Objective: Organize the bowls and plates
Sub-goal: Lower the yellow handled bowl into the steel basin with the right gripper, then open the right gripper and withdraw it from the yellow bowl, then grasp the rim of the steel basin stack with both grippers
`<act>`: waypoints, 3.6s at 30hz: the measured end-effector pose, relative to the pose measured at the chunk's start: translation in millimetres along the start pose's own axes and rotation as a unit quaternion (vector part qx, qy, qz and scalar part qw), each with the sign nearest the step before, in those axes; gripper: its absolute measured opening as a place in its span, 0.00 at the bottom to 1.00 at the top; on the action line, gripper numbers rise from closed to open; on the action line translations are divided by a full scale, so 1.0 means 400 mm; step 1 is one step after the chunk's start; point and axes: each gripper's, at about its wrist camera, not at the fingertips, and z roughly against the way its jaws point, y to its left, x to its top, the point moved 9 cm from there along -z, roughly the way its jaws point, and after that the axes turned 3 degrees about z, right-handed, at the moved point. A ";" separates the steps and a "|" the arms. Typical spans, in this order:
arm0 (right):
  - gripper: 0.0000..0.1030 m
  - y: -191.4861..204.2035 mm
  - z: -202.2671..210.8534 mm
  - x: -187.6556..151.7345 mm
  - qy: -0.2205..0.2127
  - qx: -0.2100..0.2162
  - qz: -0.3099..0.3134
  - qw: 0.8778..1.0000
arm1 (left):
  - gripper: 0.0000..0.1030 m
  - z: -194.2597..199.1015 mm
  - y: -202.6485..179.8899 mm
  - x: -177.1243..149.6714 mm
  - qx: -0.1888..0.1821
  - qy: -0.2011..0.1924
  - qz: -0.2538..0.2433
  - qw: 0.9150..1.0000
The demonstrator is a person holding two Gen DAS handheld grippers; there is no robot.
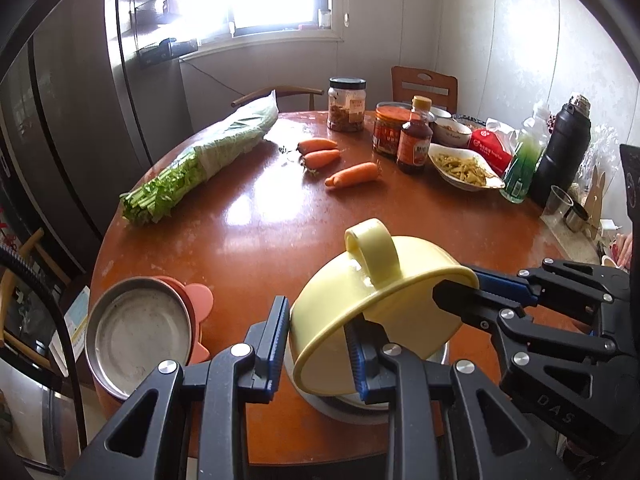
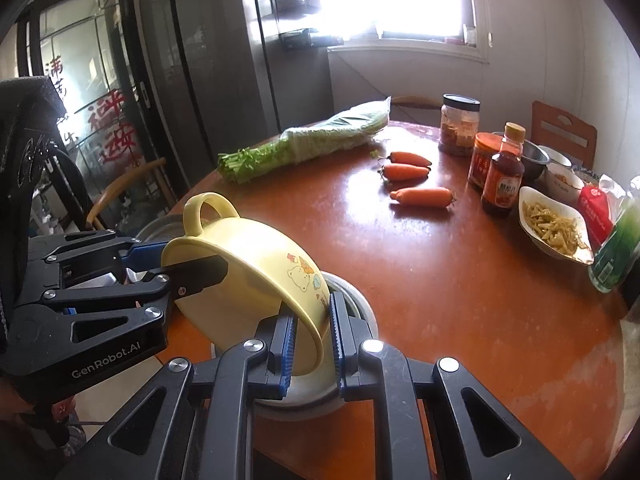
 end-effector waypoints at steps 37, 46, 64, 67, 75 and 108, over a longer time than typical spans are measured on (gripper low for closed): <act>0.16 -0.038 -0.124 -0.050 0.057 -0.007 0.025 0.998 | 0.27 -0.133 -0.002 -0.042 -0.013 0.038 0.010 0.999; 0.17 -0.039 -0.120 -0.052 0.051 -0.001 0.020 0.998 | 0.27 -0.145 0.002 -0.054 -0.023 0.039 0.015 0.999; 0.17 -0.039 -0.132 -0.028 0.051 -0.012 0.018 0.998 | 0.28 -0.154 0.012 -0.047 -0.035 0.042 0.020 0.998; 0.23 -0.040 -0.127 -0.018 0.047 -0.006 0.014 0.999 | 0.32 -0.152 0.013 -0.045 -0.034 0.039 0.021 0.998; 0.37 -0.044 -0.082 0.009 0.025 -0.001 0.007 1.000 | 0.47 -0.111 0.026 -0.029 -0.024 0.017 0.030 0.999; 0.63 -0.091 -0.077 -0.124 0.049 0.009 -0.070 0.996 | 0.73 -0.101 0.069 -0.132 -0.017 0.030 0.104 0.994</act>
